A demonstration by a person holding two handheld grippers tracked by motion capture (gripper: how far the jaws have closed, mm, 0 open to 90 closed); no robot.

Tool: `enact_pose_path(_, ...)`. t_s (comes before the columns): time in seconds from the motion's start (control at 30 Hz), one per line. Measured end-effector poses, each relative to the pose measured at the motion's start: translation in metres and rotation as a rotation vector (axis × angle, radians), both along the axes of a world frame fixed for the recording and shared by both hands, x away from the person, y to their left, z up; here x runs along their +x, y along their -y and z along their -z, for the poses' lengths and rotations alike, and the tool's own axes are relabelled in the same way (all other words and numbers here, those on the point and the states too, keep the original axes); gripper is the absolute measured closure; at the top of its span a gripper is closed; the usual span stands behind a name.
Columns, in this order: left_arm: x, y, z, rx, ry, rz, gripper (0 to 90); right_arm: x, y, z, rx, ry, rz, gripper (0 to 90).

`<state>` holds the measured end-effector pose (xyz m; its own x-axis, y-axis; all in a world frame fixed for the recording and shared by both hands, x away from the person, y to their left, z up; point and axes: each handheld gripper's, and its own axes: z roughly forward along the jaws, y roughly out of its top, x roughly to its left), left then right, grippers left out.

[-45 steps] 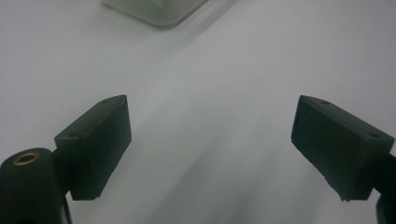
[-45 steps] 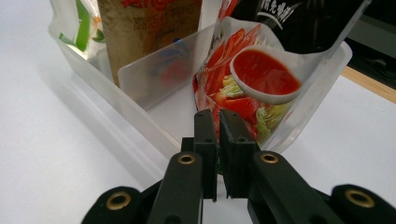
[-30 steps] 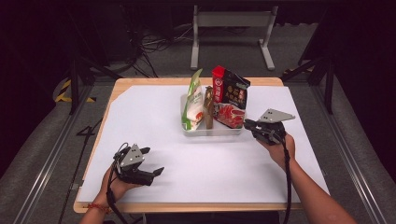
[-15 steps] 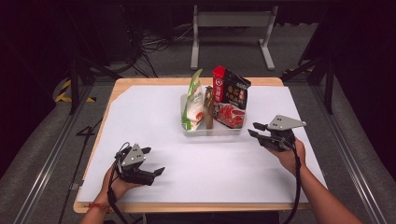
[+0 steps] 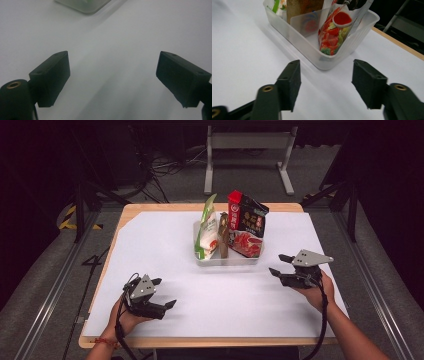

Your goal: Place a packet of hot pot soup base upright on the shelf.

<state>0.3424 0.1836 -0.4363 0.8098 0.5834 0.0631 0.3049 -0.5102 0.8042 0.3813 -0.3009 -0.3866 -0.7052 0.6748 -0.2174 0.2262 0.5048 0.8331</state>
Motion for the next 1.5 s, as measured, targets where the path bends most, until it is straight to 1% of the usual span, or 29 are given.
enact_pose_path(0.1,-0.001,0.000,0.000,0.004,0.005,-0.005,12.5,-0.003,0.002,0.004,-0.029,-0.003,0.001,28.7)
enact_pose_path(0.17,-0.002,0.000,-0.001,0.005,0.009,-0.007,12.5,-0.005,0.005,0.007,-0.035,-0.005,-0.004,25.8)
enact_pose_path(0.23,-0.002,0.001,-0.002,0.003,0.011,-0.008,12.5,-0.007,0.007,0.008,-0.040,-0.003,-0.004,24.4)
enact_pose_path(0.27,-0.003,0.002,-0.002,0.007,0.009,-0.006,12.4,-0.008,0.009,0.009,-0.045,0.003,-0.005,23.2)
enact_pose_path(0.37,-0.003,0.005,-0.002,0.025,0.014,0.001,12.2,-0.012,0.015,0.012,-0.044,-0.003,-0.006,21.6)
enact_pose_path(0.57,-0.005,0.006,-0.002,0.030,0.016,0.003,12.0,-0.023,0.026,0.017,-0.050,0.007,-0.017,21.4)
enact_pose_path(0.67,-0.004,0.005,-0.002,0.029,0.016,-0.001,12.0,-0.025,0.029,0.019,-0.056,0.005,-0.012,21.4)
enact_pose_path(0.73,-0.005,0.005,-0.002,0.029,0.018,0.001,12.0,-0.028,0.034,0.022,-0.062,0.001,-0.011,23.3)
enact_pose_path(0.8,-0.005,0.005,-0.002,0.033,0.019,0.002,12.0,-0.032,0.039,0.025,-0.057,0.014,-0.009,23.6)
enact_pose_path(0.87,-0.005,0.005,-0.001,0.034,0.018,0.003,12.0,-0.034,0.041,0.026,-0.055,0.017,-0.008,23.6)
enact_pose_path(0.9,-0.005,0.005,-0.001,0.036,0.018,0.002,11.9,-0.037,0.045,0.029,-0.064,0.020,-0.001,22.6)
enact_pose_path(1.07,-0.004,0.006,-0.001,0.036,0.015,0.003,11.8,-0.041,0.054,0.034,-0.070,0.025,0.006,22.0)
enact_pose_path(1.17,-0.004,0.005,-0.001,0.038,0.014,0.002,11.8,-0.046,0.062,0.037,-0.063,0.034,0.011,21.9)
enact_pose_path(1.27,-0.004,0.005,-0.001,0.034,0.013,0.002,11.8,-0.050,0.068,0.041,-0.058,0.031,0.037,21.1)
enact_pose_path(1.3,-0.004,0.005,-0.001,0.030,0.015,0.003,11.8,-0.053,0.070,0.042,-0.040,0.034,0.050,21.3)
enact_pose_path(1.43,-0.003,0.006,-0.001,0.027,0.014,0.005,11.8,-0.063,0.078,0.044,0.018,0.044,0.071,21.8)
enact_pose_path(1.47,-0.003,0.006,-0.001,0.027,0.014,0.005,11.8,-0.063,0.078,0.044,0.018,0.044,0.071,21.8)
enact_pose_path(1.5,-0.002,0.006,-0.001,0.024,0.012,0.005,11.8,-0.065,0.080,0.045,0.036,0.042,0.074,21.7)
